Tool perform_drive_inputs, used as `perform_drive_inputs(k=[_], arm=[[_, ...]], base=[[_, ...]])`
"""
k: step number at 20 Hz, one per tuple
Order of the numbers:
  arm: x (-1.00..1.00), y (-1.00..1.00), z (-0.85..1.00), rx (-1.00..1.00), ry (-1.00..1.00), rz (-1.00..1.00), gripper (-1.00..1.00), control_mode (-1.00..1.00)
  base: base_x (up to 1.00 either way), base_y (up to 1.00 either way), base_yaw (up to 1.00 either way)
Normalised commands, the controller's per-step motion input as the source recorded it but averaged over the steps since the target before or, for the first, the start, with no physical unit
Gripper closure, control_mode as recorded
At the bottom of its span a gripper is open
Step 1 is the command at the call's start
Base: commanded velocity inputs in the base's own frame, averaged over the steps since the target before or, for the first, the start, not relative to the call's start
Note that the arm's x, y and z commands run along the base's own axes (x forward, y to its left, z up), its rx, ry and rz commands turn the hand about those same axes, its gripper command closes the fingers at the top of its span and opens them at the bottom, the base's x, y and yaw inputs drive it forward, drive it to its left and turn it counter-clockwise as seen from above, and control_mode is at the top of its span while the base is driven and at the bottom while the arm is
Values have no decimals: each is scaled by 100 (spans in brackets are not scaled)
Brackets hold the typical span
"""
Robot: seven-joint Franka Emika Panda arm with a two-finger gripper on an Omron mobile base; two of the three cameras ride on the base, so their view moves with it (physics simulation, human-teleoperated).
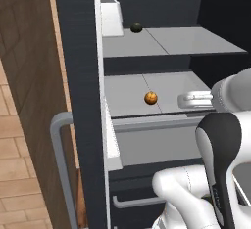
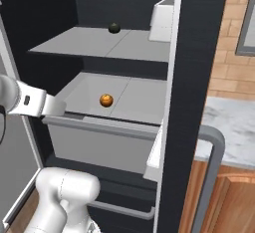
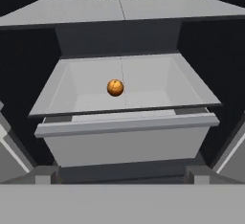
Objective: Pick up the orange and tangerine from the fridge and place one fruit on each plate on the dining counter.
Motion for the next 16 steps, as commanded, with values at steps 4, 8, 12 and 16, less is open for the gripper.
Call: perform_drive_inputs(k=[4,8,12,16], arm=[[0,0,0,0,0,0,-100,100],[0,0,0,0,0,0,-100,100],[0,0,0,0,0,0,-100,100],[0,0,0,0,0,0,-100,100]], base=[[100,0,-4],[100,0,-3],[86,0,0],[62,-6,0]])
